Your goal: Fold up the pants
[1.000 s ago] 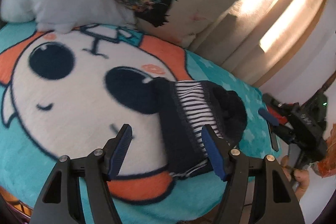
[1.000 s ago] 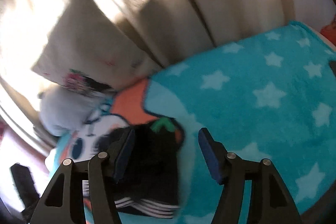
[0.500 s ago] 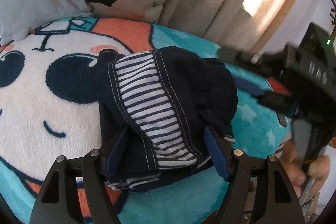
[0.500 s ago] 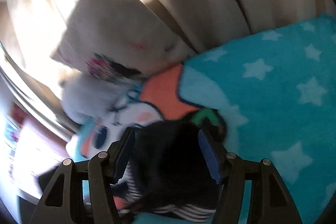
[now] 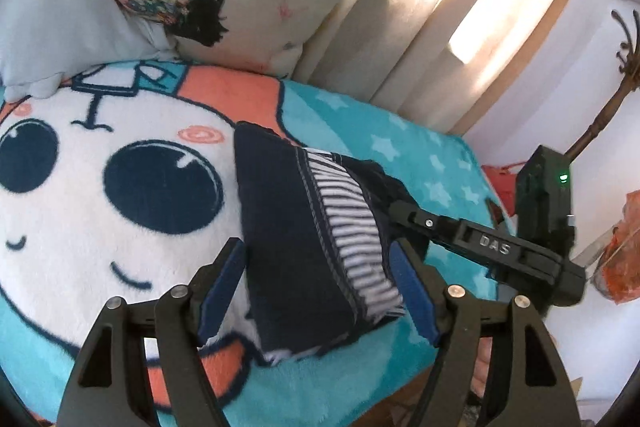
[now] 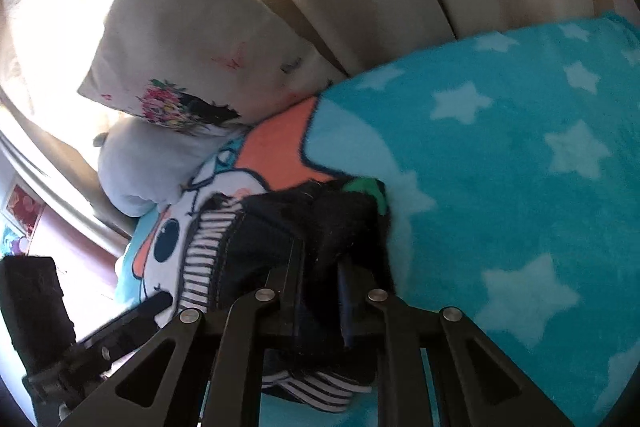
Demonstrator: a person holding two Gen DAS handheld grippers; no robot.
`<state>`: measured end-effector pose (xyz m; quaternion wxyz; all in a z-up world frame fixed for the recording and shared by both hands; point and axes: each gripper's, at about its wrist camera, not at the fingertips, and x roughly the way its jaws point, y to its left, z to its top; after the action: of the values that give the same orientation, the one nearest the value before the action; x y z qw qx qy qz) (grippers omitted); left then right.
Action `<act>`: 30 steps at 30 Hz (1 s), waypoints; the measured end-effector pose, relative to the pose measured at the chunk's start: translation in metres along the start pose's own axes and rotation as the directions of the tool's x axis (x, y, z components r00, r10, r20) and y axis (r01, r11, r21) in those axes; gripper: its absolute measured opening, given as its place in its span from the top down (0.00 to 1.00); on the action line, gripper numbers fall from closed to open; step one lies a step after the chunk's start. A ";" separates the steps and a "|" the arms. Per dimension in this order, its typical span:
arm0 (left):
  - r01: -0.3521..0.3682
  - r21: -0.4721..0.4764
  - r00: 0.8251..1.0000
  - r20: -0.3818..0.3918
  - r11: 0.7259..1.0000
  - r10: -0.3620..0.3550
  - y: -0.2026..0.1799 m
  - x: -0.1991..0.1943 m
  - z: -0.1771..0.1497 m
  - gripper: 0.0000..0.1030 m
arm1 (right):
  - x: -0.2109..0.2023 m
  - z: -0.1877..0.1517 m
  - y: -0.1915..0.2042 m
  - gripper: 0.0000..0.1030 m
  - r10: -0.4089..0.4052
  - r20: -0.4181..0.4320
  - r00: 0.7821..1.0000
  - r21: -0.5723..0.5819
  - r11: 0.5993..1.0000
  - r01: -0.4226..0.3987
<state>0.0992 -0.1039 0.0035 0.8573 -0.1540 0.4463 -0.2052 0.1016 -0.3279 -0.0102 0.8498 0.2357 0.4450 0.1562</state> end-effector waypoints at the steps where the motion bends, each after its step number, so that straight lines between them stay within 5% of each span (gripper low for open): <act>1: -0.033 0.009 0.999 -0.022 0.999 0.033 0.000 0.010 -0.001 0.29 | 0.002 0.000 0.000 0.85 -0.007 -0.007 1.000 0.003 1.000 0.007; 5: -0.068 -0.005 0.993 -0.097 0.998 0.067 0.006 0.033 -0.013 0.29 | 0.011 -0.003 0.006 0.85 -0.112 0.012 0.994 -0.060 0.992 0.113; 9: -0.062 -0.023 0.994 -0.093 0.998 0.060 0.012 0.034 -0.020 0.28 | 0.019 -0.007 0.009 0.80 -0.177 0.032 0.984 -0.112 0.977 0.179; 12: -0.075 -0.015 0.993 -0.088 0.997 0.073 0.012 0.032 -0.024 0.28 | 0.017 -0.007 0.007 0.54 -0.208 0.053 0.977 -0.096 0.973 0.212; 15: -0.083 0.006 0.994 -0.076 0.997 0.083 0.010 0.032 -0.028 0.26 | -0.008 -0.007 -0.002 0.50 -0.129 0.104 0.986 -0.015 0.991 0.131; 19: -0.109 0.039 0.992 -0.058 0.993 0.111 0.003 0.034 -0.032 0.24 | -0.041 0.001 0.027 0.50 -0.079 0.222 0.972 -0.084 0.992 0.099; 22: -0.106 0.034 0.993 -0.051 0.994 0.108 0.005 0.033 -0.033 0.24 | -0.025 0.024 0.047 0.50 0.140 0.072 0.988 -0.113 0.985 -0.131; 24: -0.106 0.030 0.993 -0.051 0.994 0.107 0.005 0.034 -0.033 0.24 | 0.007 0.039 0.059 0.50 0.293 -0.111 0.950 -0.081 0.950 -0.303; 26: -0.110 0.030 0.993 -0.048 0.993 0.112 0.004 0.034 -0.034 0.24 | 0.049 0.046 0.069 0.50 0.409 -0.272 0.871 -0.005 0.904 -0.427; 28: -0.117 0.032 0.992 -0.043 0.993 0.118 0.003 0.034 -0.035 0.24 | 0.084 0.046 0.070 0.50 0.389 -0.365 0.846 0.025 0.912 -0.409; 30: -0.114 0.028 0.992 -0.040 0.993 0.116 0.004 0.034 -0.035 0.24 | 0.110 0.046 0.062 0.52 0.304 -0.390 0.869 0.032 0.948 -0.317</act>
<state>0.0884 -0.1194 -0.0416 0.8601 -0.1126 0.4696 -0.1644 0.1978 -0.2352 -0.0290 0.7117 0.2542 0.5587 0.3417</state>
